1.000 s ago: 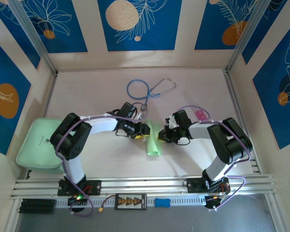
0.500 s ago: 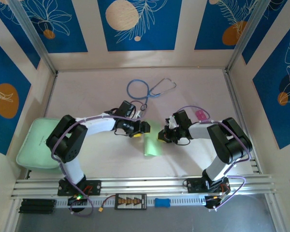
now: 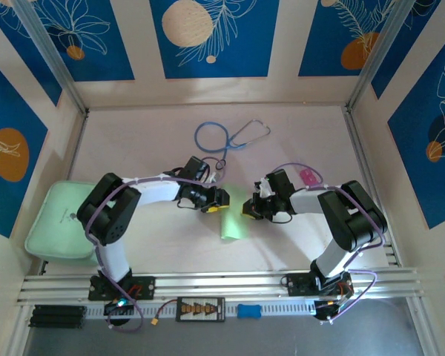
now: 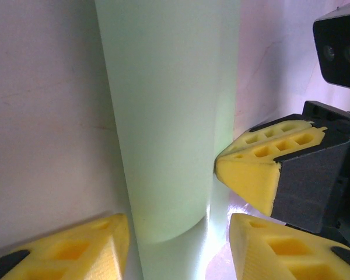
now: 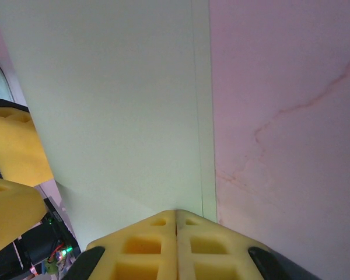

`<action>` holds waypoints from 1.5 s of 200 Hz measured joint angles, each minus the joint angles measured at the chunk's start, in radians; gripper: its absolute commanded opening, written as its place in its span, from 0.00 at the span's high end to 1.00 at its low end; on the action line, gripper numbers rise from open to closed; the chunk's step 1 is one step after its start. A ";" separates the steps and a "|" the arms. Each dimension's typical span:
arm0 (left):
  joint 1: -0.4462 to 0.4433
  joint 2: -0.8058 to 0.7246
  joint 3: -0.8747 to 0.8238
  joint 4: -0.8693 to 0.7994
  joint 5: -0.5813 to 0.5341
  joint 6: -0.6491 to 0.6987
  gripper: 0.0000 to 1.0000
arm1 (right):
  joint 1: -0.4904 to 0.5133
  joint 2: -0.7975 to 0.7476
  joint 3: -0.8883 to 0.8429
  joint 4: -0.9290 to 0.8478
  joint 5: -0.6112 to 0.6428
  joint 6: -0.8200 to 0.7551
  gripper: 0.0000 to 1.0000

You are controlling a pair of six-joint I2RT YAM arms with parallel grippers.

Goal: Fold a paper plane with a square sheet of paper (pick it up from the middle)
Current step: First fold the square sheet of paper in half at the center of the table.

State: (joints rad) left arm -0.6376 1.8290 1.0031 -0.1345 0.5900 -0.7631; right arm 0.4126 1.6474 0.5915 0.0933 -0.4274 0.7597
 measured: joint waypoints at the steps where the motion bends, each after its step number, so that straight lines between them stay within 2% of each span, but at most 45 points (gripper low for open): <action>1: 0.000 0.001 0.000 0.001 0.002 0.000 0.53 | 0.000 0.000 0.000 0.000 0.000 0.000 0.92; 84: 0.000 0.032 -0.002 0.006 -0.015 -0.006 0.63 | -0.012 -0.001 -0.010 0.033 -0.028 0.039 0.88; 103: 0.000 0.040 0.000 -0.004 -0.024 0.010 0.63 | -0.021 -0.018 0.010 -0.008 -0.026 0.045 0.87; 149: 0.000 0.040 0.004 -0.014 -0.037 0.013 0.63 | -0.074 -0.264 0.065 -0.159 0.098 0.041 0.87; 194: -0.002 0.040 0.011 -0.027 -0.042 0.029 0.63 | -0.158 -0.490 -0.073 -0.252 0.173 0.046 0.86; 244: -0.009 0.043 0.027 -0.055 -0.061 0.042 0.62 | -0.187 -0.614 -0.143 -0.346 0.192 0.053 0.85; 300: -0.016 0.056 0.062 -0.106 -0.080 0.059 0.58 | -0.189 -0.609 -0.143 -0.357 0.184 0.053 0.85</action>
State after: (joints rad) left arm -0.6533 1.8851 1.0653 -0.2405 0.5098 -0.7044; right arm 0.2237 1.0382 0.4484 -0.2634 -0.2436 0.8127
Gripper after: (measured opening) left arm 0.408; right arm 0.147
